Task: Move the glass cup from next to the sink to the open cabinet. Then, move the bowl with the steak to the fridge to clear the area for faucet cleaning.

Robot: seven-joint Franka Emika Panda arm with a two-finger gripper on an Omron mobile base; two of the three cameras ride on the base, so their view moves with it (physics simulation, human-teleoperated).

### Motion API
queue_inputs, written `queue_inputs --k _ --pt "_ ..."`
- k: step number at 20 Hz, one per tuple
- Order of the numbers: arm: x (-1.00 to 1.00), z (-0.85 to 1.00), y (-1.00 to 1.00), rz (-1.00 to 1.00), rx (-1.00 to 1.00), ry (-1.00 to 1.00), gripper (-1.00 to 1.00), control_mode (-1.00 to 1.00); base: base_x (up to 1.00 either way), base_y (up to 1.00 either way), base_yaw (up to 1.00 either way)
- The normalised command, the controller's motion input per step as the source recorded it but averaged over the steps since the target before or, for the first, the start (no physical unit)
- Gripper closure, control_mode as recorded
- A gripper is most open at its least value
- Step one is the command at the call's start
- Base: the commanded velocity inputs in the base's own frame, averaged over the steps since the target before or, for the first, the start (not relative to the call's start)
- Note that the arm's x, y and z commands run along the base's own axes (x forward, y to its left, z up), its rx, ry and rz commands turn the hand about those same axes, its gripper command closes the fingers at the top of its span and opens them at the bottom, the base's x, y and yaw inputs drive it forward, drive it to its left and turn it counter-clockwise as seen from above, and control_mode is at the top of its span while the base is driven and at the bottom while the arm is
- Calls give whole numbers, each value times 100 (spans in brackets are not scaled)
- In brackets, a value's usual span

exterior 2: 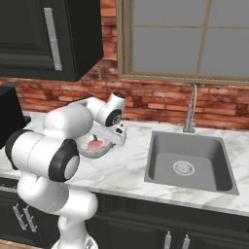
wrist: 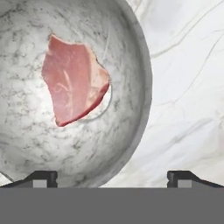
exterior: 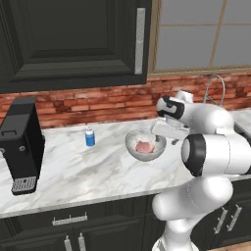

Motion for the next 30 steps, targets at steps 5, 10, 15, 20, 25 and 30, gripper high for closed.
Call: queue_inputs --k 5,10,15,20,25,30 --pt "1 -13 -24 0 0 0 -100 -100 0 0 0" --pt "4 -11 -1 0 1 0 -100 -100 0 0 0" --pt "15 -13 17 0 4 0 -100 -100 0 0 0" --pt "21 -14 19 0 2 0 -100 -100 0 0 0" --pt "7 -25 2 0 0 0 -100 -100 0 0 0" --pt "1 -19 0 0 0 -1 100 -100 0 0 0"
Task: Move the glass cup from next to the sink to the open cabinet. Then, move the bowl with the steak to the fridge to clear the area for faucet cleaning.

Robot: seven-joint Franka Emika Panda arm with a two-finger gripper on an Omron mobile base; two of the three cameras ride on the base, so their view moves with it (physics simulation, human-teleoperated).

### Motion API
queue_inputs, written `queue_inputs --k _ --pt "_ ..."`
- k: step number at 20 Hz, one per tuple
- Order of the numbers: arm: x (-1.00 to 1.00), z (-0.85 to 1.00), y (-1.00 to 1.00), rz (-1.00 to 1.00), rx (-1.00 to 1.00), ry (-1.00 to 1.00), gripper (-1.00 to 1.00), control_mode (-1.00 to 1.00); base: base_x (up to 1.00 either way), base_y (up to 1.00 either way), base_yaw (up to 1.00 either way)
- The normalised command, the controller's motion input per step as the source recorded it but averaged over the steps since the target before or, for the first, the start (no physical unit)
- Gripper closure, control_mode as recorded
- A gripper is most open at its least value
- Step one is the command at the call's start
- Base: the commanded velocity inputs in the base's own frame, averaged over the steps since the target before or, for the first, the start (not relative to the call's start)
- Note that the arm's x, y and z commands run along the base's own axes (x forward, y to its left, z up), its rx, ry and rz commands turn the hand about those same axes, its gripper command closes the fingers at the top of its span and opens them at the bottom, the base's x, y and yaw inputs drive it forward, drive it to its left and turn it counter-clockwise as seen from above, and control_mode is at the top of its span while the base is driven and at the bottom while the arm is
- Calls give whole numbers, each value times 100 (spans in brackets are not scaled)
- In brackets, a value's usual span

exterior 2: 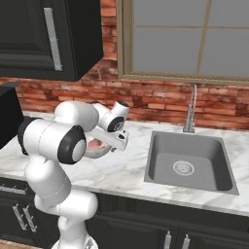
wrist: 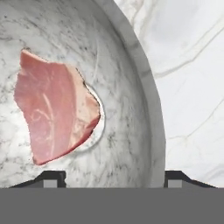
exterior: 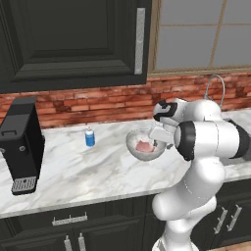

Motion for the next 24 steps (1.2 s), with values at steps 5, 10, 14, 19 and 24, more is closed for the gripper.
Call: queue_inputs --k 5,10,14,19,24 --pt "0 0 0 0 0 0 100 -100 0 0 0" --pt "0 38 0 0 0 -5 100 -100 0 0 0" --pt "-10 96 0 0 0 -15 100 -100 0 0 0" --pt "-43 100 0 0 0 -32 100 -100 0 0 0" --pt "-59 67 -1 -7 2 -20 100 -100 0 0 0"
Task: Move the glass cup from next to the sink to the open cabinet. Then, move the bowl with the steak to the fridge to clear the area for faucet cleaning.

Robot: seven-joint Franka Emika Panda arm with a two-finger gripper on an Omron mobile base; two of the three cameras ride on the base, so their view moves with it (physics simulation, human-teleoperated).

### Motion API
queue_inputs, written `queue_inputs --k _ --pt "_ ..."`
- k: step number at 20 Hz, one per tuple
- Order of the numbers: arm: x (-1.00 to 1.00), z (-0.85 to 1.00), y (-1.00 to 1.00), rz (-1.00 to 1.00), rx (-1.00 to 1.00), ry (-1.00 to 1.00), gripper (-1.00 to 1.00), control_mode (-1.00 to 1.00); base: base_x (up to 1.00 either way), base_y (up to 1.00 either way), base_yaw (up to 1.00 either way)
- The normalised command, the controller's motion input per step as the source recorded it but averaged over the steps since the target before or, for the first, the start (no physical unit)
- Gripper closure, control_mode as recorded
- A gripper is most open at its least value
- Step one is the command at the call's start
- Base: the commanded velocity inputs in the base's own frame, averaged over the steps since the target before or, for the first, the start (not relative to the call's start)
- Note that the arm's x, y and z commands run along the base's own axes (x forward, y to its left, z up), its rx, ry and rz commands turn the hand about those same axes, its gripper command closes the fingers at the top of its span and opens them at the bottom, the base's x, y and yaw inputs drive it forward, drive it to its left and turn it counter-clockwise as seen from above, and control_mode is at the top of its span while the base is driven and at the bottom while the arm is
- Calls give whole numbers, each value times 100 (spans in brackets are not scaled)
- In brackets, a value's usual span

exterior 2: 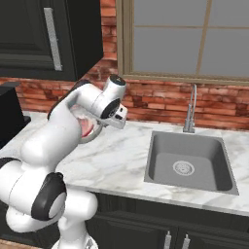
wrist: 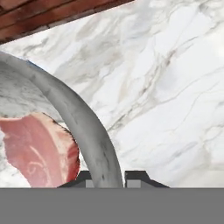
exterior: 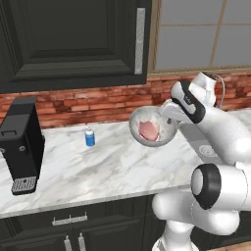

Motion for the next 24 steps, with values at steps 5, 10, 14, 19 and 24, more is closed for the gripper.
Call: queue_inputs --k 5,10,14,19,24 --pt "-57 18 -12 -30 10 -2 100 -100 0 0 0" --pt "0 0 0 0 0 0 100 100 -57 -25 -72" --pt "0 0 0 0 0 0 100 100 -31 -1 -90" --pt "0 0 0 0 0 0 100 100 -13 0 -98" --pt "0 0 0 0 0 0 100 100 -1 -2 -100"
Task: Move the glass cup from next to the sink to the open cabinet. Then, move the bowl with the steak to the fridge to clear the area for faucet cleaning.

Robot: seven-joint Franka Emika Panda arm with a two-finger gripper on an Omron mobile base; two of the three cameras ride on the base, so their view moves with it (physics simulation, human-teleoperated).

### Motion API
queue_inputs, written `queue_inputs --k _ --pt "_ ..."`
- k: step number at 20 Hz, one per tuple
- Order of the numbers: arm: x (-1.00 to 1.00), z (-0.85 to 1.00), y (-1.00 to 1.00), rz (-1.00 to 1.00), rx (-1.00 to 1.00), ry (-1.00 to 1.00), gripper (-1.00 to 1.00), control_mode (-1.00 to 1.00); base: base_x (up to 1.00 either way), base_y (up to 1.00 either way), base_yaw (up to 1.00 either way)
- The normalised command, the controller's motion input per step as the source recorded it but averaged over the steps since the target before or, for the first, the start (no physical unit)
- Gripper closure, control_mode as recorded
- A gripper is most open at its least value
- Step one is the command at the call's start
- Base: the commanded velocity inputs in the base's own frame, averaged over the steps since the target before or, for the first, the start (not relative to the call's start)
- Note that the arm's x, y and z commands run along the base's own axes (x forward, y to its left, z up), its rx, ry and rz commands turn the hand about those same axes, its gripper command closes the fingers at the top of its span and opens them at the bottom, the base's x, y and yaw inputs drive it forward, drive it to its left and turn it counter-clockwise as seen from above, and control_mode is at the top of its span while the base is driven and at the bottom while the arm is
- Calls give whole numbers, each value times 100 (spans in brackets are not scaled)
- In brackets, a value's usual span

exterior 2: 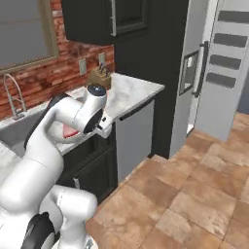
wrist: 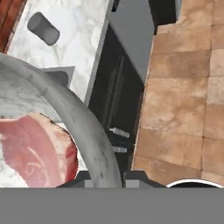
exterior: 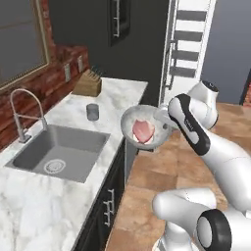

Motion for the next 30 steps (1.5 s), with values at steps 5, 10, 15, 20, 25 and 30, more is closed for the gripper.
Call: queue_inputs --k 5,10,15,20,25,30 --pt "0 0 0 0 0 0 100 100 4 -23 -98" --pt "0 0 0 0 0 0 100 100 74 -21 -76" --pt "0 0 0 0 0 0 100 100 100 0 -29" --pt "0 0 0 0 0 0 100 100 100 3 -29" --pt "0 0 0 0 0 0 100 100 100 12 -30" --pt "0 0 0 0 0 0 100 100 100 16 -16"
